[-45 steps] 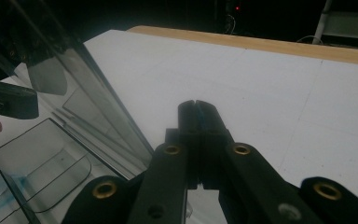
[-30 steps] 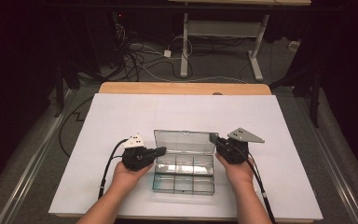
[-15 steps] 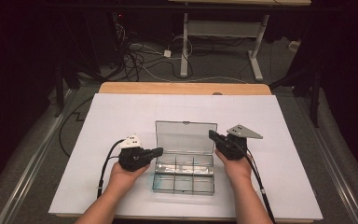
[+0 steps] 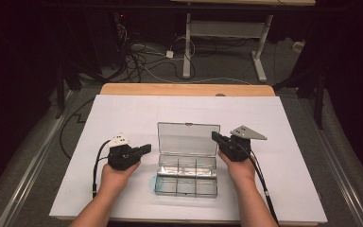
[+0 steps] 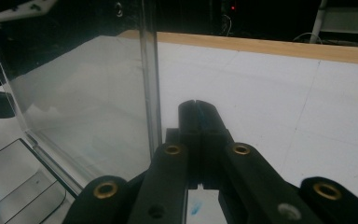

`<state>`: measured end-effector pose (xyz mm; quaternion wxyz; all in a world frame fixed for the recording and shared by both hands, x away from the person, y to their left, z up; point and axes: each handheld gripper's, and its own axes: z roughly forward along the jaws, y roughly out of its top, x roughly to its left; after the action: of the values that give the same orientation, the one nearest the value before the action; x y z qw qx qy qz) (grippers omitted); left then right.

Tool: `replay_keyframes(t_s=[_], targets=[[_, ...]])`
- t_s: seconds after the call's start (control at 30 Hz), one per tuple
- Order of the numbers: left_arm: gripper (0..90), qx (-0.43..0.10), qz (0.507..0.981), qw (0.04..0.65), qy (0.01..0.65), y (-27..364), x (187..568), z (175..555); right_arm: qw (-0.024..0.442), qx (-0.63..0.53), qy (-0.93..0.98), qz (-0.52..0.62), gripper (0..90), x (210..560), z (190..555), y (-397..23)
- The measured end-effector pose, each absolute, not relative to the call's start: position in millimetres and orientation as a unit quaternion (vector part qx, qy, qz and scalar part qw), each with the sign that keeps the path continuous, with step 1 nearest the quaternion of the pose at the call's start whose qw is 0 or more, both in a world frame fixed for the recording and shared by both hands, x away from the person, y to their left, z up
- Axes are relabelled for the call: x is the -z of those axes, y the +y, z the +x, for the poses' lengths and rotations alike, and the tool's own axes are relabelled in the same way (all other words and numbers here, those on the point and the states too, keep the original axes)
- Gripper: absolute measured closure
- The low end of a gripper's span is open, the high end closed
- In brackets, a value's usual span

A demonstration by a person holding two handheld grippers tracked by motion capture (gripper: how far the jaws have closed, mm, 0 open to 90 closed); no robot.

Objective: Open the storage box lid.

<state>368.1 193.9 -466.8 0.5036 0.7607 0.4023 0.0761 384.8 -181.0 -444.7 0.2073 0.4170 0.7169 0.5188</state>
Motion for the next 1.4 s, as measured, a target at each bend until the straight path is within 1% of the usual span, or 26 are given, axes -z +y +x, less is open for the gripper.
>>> replay_keyframes(t_s=[0.17, 0.37, 0.67, 0.77, 1.0, 1.23, 1.4], targets=[[87.7, -0.076, 0.76, 0.499, 0.41, 184, 457, 386, 0.205, -0.514, 0.72, 0.42, 90.0, 446, 384, -181], [87.6, -0.073, 0.763, 0.499, 0.405, 173, 449, 400, 0.205, -0.515, 0.719, 0.42, 90.0, 447, 385, -180], [87.6, -0.059, 0.763, 0.501, 0.403, 166, 456, 414, 0.203, -0.516, 0.719, 0.419, 90.0, 449, 389, -181], [87.6, -0.047, 0.763, 0.503, 0.403, 163, 456, 417, 0.202, -0.511, 0.721, 0.422, 90.0, 450, 391, -181], [87.6, -0.042, 0.763, 0.509, 0.396, 158, 456, 418, 0.197, -0.503, 0.723, 0.43, 90.0, 453, 394, -181], [87.6, -0.042, 0.765, 0.504, 0.4, 159, 460, 423, 0.188, -0.495, 0.72, 0.449, 90.0, 462, 403, -180], [87.6, -0.031, 0.767, 0.492, 0.411, 161, 470, 430, 0.183, -0.476, 0.729, 0.456, 90.0, 468, 410, -181]])
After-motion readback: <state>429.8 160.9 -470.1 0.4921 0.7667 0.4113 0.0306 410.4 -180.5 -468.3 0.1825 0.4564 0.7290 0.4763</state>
